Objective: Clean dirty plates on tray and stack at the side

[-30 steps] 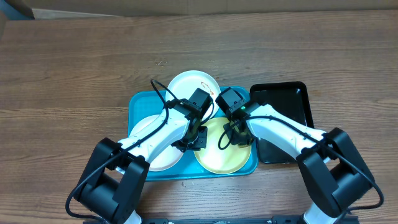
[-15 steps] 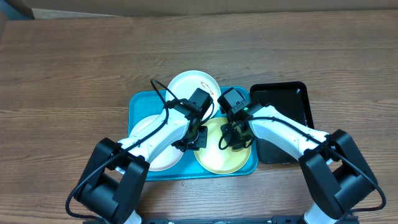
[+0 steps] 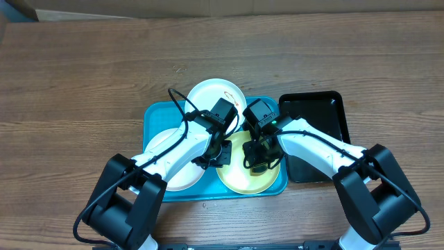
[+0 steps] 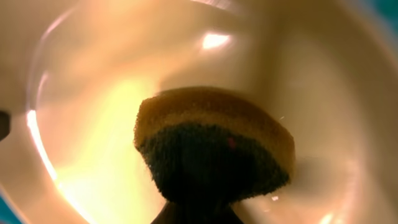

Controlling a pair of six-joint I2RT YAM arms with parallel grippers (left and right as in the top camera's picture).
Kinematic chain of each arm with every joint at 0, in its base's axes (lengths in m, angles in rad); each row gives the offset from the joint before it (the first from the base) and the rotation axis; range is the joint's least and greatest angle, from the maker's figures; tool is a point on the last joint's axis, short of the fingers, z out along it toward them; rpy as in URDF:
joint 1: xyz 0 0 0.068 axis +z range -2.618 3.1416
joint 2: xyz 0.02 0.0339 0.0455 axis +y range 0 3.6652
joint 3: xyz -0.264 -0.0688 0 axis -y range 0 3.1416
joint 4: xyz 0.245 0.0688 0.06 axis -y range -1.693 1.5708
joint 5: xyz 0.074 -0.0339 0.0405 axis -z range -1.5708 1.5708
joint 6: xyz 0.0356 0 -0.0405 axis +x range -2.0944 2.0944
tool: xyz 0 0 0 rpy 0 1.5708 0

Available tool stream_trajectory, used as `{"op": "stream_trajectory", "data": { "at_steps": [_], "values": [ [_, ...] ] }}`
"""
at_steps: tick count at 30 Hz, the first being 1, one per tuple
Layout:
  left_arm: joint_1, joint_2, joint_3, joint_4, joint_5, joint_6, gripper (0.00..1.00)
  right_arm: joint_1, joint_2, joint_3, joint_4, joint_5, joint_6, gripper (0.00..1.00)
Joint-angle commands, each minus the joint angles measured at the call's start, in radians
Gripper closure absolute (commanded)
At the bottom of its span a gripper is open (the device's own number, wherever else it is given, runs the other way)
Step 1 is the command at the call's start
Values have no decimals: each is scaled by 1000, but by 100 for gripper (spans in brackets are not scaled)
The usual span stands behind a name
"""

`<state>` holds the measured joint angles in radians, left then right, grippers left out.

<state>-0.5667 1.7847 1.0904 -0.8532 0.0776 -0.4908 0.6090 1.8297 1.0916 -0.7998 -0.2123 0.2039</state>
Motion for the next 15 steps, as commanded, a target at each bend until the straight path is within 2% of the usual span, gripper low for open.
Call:
{"op": "stream_trajectory", "data": {
  "at_steps": [1, 4, 10, 15],
  "values": [
    [3, 10, -7, 1, 2, 5, 84, -21, 8, 37, -33, -146, -58, 96],
    [3, 10, -7, 1, 2, 5, 83, -80, -3, 156, -117, -270, -134, 96],
    [3, 10, -7, 0, 2, 5, 83, -197, -13, 336, -311, -251, -192, 96],
    [3, 10, -7, 1, 5, 5, 83, -309, -18, 365, -401, -138, -197, 96]
  ]
}}
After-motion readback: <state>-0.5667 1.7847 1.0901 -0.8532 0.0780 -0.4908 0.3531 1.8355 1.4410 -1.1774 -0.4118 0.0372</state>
